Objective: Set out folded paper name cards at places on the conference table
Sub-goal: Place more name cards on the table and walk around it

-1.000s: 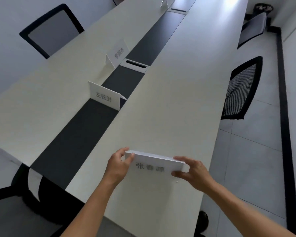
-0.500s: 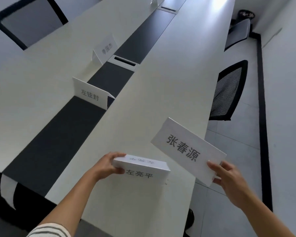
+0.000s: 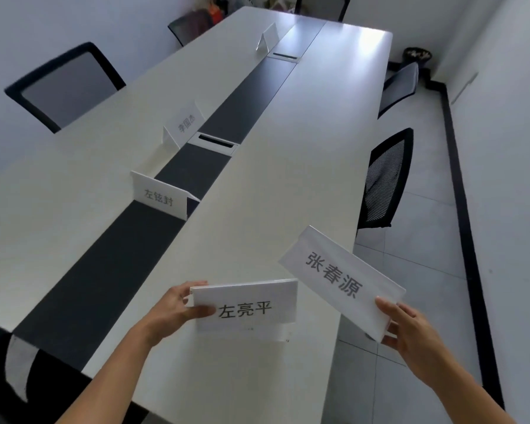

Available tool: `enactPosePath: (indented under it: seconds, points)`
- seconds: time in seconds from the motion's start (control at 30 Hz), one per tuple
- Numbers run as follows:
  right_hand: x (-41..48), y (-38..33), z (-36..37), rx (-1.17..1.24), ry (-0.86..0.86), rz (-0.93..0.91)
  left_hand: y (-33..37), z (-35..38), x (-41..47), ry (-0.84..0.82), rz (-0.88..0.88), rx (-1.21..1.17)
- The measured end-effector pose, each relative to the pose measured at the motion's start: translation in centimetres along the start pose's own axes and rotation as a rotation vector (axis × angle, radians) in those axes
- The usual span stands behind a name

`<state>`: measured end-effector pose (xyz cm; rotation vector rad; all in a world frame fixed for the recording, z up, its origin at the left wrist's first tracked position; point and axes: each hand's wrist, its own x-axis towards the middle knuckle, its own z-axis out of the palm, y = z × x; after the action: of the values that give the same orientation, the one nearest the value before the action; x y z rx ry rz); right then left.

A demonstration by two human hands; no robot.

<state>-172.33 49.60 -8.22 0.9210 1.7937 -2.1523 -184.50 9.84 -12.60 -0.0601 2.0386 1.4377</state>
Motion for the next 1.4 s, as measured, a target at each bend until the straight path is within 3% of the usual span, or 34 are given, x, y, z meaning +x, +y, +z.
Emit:
enactPosePath:
  seconds: [0.27, 0.53, 0.8, 1.07, 1.4]
  points:
    - [-1.6, -1.9, -6.1, 0.152, -0.003, -0.135, 6.8, 6.1, -4.7, 0.121, 0.176, -0.276]
    - [-5.7, -2.4, -20.0, 0.208, 0.109, -0.216, 10.6, 22.0, -5.9, 0.288, 0.082, -0.526]
    - [-6.3, -2.5, -32.1, 0.276, 0.221, -0.22, 14.6, 34.7, -4.1, 0.219, -0.033, -0.668]
    - [0.9, -6.9, -36.5, 0.34, 0.294, -0.196, 20.0, 37.4, 5.5, 0.184, 0.029, -0.683]
    - [14.8, -19.8, -39.0, 0.312, 0.282, -0.233, 33.0, 36.2, 19.0, 0.261, 0.125, -0.658]
